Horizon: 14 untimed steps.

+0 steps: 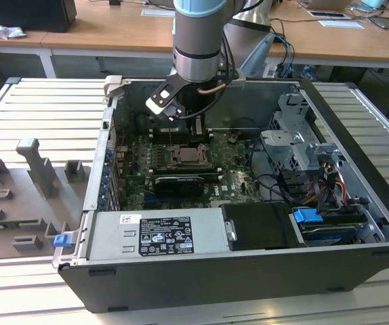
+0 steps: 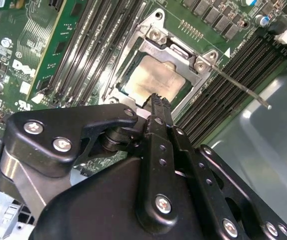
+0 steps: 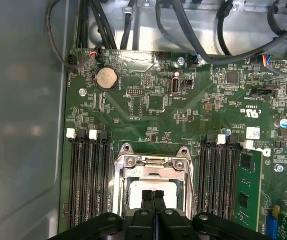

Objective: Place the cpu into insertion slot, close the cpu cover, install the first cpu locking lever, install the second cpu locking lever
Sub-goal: 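Close the cpu cover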

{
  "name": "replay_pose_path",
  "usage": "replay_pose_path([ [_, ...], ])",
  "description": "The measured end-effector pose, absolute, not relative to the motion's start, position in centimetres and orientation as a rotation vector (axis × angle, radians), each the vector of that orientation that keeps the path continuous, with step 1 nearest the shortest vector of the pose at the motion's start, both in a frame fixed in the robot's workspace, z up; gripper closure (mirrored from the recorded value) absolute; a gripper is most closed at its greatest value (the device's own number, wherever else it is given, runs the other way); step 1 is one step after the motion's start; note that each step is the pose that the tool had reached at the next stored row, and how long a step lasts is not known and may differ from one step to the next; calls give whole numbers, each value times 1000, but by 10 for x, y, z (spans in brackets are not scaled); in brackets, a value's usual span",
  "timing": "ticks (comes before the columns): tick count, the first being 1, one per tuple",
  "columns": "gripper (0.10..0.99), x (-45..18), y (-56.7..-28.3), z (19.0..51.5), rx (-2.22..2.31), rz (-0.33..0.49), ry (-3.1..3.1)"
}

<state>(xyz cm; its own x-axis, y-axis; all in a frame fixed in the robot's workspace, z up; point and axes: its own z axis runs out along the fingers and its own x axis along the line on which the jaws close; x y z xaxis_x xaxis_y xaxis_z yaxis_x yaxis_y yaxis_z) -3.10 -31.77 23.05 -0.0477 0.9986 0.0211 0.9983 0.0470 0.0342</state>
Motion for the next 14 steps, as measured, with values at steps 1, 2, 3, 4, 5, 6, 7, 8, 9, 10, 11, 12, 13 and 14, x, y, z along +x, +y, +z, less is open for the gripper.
replay_pose_path([
  [1,980,-33,-318,230,2162,62,2267],
  [2,980,-34,-318,230,2162,62,2267],
  [3,980,-35,-318,230,2162,62,2267],
  [4,980,-37,-318,230,2161,63,2267],
  [5,980,-38,-318,229,2161,63,2267],
  [6,980,-40,-318,228,2161,63,2267],
  [7,980,-42,-318,226,2161,63,2267],
  [8,980,-43,-318,224,2161,63,2267],
  [9,980,-44,-318,222,2161,63,2267],
  [10,980,-45,-318,220,2161,63,2267],
  [11,980,-46,-318,219,2161,63,2267],
  [12,980,-48,-318,218,2160,63,2268],
  [13,980,-50,-318,217,2160,63,2268],
  [14,980,-51,-318,216,2160,63,2268],
])
